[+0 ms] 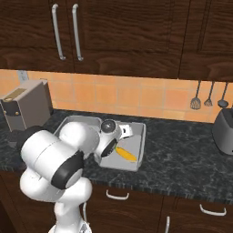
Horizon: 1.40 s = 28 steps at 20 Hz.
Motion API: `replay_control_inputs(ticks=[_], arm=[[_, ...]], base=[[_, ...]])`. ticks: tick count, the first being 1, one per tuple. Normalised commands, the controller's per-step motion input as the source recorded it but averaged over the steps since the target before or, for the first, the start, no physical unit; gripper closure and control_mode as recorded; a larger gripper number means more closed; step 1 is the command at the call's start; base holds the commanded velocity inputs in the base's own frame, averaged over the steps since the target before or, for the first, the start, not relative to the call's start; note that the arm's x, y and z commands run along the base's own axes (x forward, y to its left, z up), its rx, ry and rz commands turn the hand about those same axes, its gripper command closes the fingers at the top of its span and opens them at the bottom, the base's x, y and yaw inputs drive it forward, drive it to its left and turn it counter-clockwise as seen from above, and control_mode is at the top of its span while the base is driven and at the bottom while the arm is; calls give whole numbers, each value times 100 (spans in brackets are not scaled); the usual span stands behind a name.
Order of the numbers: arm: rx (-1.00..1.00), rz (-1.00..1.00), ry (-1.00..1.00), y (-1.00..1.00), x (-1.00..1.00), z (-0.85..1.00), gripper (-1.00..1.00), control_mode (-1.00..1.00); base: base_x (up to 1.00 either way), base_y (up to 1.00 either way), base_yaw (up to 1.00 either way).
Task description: Place one corn and one chicken drumstick in each tupperware on the nearby counter, to pack two identical lunches.
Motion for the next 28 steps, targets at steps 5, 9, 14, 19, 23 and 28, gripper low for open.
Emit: replay_control_inputs(ticks=[5,9,14,19,23,28], arm=[[0,1,0,-18,-1,-80,-100,-100],[0,0,-2,-30,-9,-9,-100,-100],[0,0,-6,-22,-42,31,-100,-100],[5,0,-2,-3,-55,95,-100,-100],[4,0,-5,0,-82,100,-100,-100],[14,0,0,0,-100,100,-100,-100]], base=[[0,0,0],[0,0,0],[0,0,0],[0,0,0],[0,0,0],[0,0,0]])
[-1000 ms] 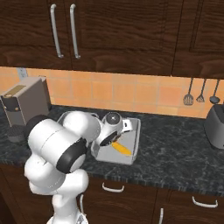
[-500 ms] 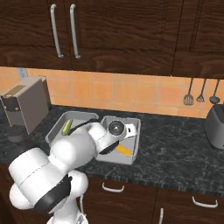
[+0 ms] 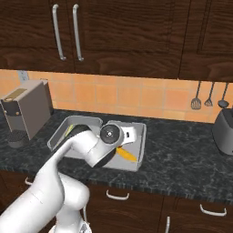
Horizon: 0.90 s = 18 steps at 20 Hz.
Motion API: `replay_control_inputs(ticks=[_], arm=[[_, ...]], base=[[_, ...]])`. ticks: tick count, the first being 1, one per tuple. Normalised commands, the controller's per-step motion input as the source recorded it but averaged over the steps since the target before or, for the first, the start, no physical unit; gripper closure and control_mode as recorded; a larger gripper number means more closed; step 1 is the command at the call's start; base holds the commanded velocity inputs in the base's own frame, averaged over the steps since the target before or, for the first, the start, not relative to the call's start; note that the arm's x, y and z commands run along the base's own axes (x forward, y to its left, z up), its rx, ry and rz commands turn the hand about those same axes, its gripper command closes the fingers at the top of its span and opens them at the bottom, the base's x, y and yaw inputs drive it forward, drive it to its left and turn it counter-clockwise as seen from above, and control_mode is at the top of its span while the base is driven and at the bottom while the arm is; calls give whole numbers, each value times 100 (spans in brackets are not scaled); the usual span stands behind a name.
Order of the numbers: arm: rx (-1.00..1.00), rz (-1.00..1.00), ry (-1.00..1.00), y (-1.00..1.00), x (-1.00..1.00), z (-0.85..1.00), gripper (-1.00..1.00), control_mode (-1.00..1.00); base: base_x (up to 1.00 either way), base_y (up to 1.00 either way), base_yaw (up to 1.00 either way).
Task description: Place one corn and one chicken drumstick in each tupperware on the nearby counter, to pack two identical lunches.
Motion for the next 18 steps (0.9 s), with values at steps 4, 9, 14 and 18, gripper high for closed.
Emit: replay_control_inputs(ticks=[4,9,14,18], arm=[[14,-2,-5,0,-100,100,-100,-100],[4,0,-12,3,-93,100,-100,-100],[13,0,0,3,-80,100,-100,-100],[12,0,0,0,-72,100,-100,-100]], base=[[0,0,0],[0,0,0],[0,0,0],[0,0,0]])
